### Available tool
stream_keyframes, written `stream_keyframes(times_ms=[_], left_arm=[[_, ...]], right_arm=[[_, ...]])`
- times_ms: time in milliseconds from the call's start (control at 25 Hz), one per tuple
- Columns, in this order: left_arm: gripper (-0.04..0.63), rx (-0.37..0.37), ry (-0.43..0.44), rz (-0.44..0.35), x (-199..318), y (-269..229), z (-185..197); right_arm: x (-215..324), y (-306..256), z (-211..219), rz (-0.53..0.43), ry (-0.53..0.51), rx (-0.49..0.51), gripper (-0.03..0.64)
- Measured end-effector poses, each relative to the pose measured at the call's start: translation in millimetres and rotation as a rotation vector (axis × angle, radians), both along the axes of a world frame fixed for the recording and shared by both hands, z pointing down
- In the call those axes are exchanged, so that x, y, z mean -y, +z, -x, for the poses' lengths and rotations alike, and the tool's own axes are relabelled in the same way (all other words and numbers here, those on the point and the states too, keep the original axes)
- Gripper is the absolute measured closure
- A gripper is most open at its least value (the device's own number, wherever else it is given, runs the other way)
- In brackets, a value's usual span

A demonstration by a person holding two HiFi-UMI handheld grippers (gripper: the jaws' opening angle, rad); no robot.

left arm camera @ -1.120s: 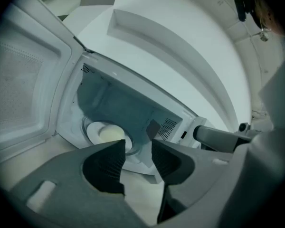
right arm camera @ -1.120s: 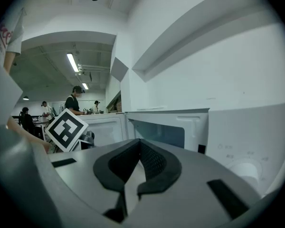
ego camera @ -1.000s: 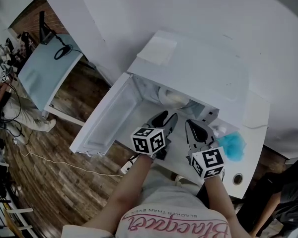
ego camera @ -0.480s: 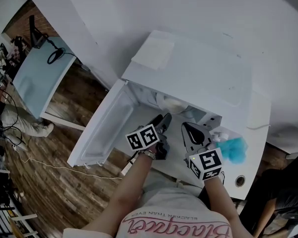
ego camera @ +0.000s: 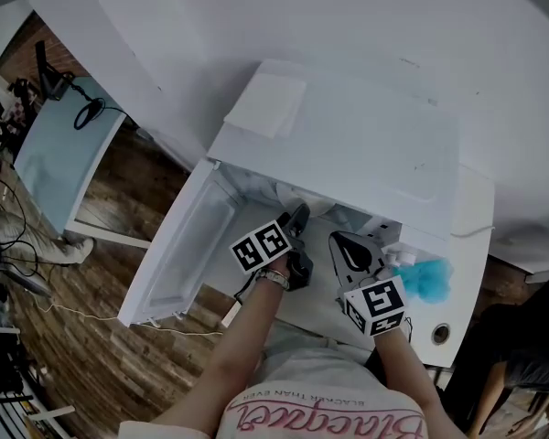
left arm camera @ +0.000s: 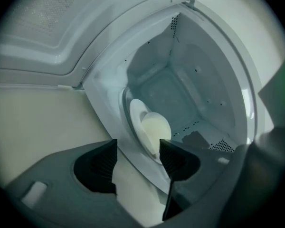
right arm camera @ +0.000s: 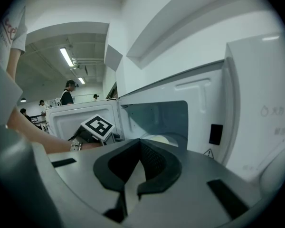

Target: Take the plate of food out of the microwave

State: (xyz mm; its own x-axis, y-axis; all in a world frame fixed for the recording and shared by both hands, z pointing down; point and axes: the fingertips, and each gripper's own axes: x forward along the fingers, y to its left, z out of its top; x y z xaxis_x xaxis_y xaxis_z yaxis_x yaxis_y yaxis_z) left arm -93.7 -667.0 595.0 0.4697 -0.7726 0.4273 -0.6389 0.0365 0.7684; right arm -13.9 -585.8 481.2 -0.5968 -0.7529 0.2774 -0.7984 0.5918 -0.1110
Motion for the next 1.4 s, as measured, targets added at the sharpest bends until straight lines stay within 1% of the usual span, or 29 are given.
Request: stream_keyframes(times_ms=[120, 240, 360, 480, 520, 640, 920, 1080, 1320, 1360, 1400], left_arm=[[0.334, -0.002, -0.032, 0.061, 4, 7, 0], [0.334, -0.044, -0.057, 0.118, 5, 12, 1], [0.336, -0.070, -0.059, 0.154, 4, 14, -1], [0.347, -0.085, -0.042, 0.177, 3, 13, -3], [0.355, -0.098, -0.039, 0.188, 3, 13, -4], [0.407, -0.161, -0.049, 0.232, -1, 12, -4], [0.457, -0.202, -0.062, 0.222, -3, 6, -2], [0.477, -0.228, -0.080, 0.211, -4, 4, -1], [0.506, -0.266, -0.093, 0.216, -6, -2, 1], [0.545, -0.268, -0.091, 0.211, -6, -4, 1], [0.551, -0.265, -0.088, 0.205, -6, -5, 1]], right_arm=[[1, 4, -1, 0.009, 0.003, -0.004, 0.606], [2, 7, -2, 0.014, 0.004, -0.010, 0.606], [3, 7, -2, 0.016, 0.009, -0.009, 0.606], [3, 7, -3, 0.015, 0.011, -0.011, 0.606], [3, 7, -3, 0.015, 0.012, -0.011, 0.606], [1, 8, -3, 0.016, 0.013, -0.012, 0.606], [1, 5, -4, 0.012, 0.025, -0.008, 0.606], [-3, 5, -3, 0.010, 0.017, -0.017, 0.606], [-7, 6, -5, 0.011, 0.023, -0.025, 0.606], [-7, 7, -6, 0.012, 0.025, -0.025, 0.606], [-7, 7, -6, 0.013, 0.028, -0.025, 0.606]])
